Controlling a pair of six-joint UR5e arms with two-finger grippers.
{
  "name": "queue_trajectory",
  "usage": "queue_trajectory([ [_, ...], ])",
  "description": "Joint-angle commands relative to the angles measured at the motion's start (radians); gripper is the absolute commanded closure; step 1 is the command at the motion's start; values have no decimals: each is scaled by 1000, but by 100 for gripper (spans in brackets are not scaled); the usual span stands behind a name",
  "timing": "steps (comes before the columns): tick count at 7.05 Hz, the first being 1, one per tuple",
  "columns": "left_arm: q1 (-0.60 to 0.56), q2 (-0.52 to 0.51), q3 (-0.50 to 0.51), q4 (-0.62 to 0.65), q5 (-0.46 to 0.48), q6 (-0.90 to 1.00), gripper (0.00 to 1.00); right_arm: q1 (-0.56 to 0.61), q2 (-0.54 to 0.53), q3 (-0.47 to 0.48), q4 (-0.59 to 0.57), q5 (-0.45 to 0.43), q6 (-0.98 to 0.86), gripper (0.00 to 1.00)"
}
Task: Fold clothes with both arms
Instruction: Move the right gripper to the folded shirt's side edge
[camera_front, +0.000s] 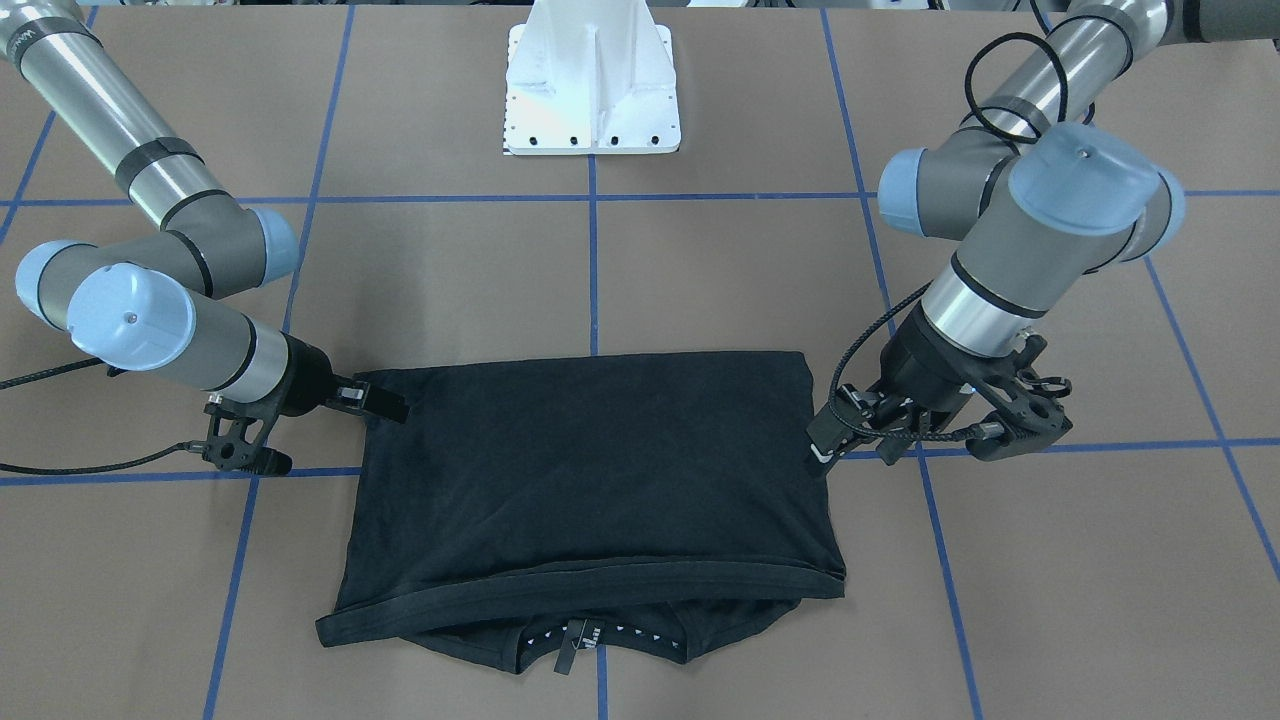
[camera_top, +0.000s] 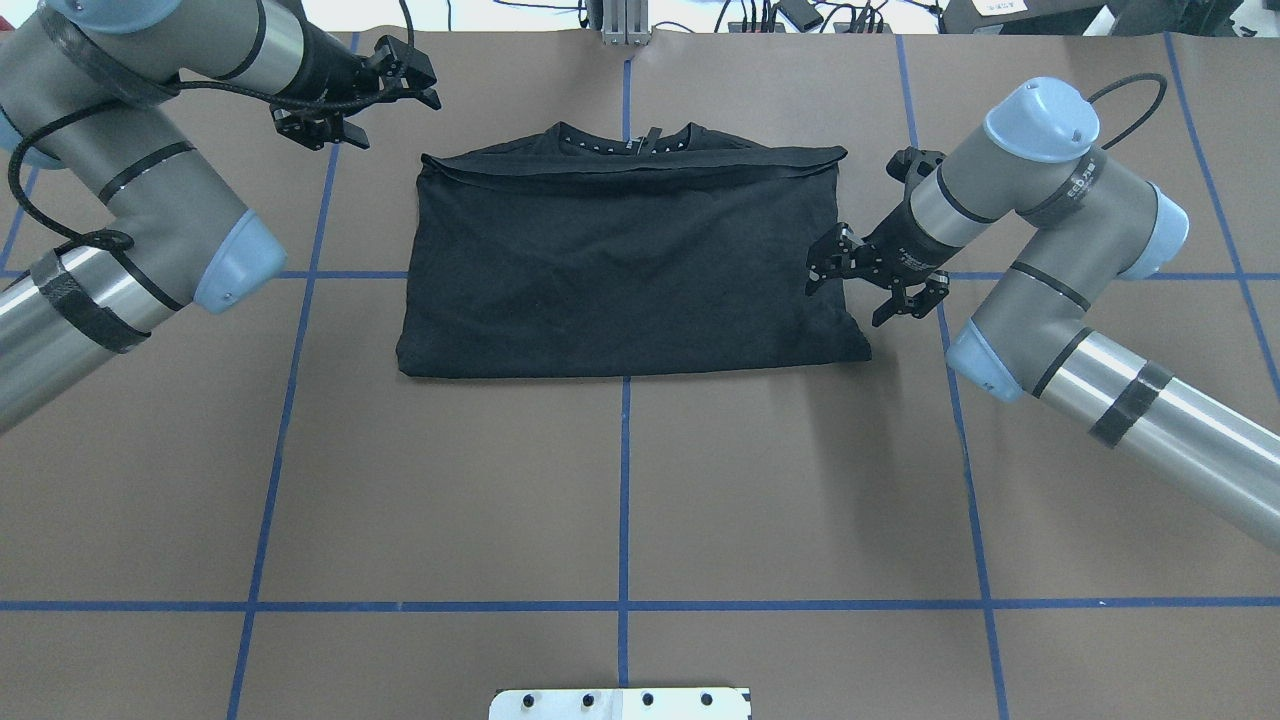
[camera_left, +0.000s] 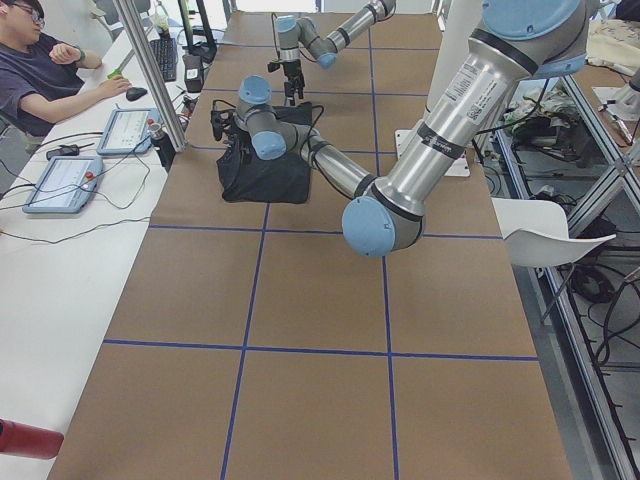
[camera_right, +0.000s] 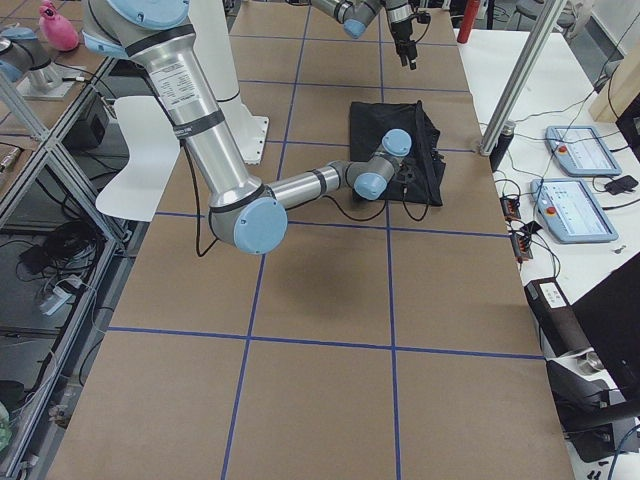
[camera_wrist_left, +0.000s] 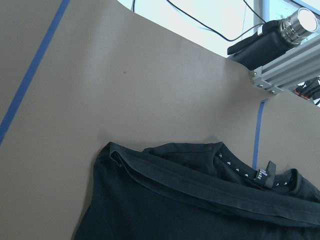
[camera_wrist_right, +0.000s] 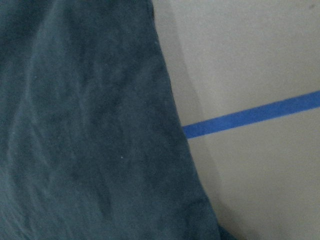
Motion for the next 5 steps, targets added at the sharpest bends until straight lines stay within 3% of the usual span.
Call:
queue_trajectory([
  [1, 2, 1, -18, 11, 1, -6, 0, -4, -28, 23, -2, 8, 0, 1],
  [5, 3, 3, -22, 11, 1, -9, 0, -32, -29, 22, -5, -3, 0, 1],
])
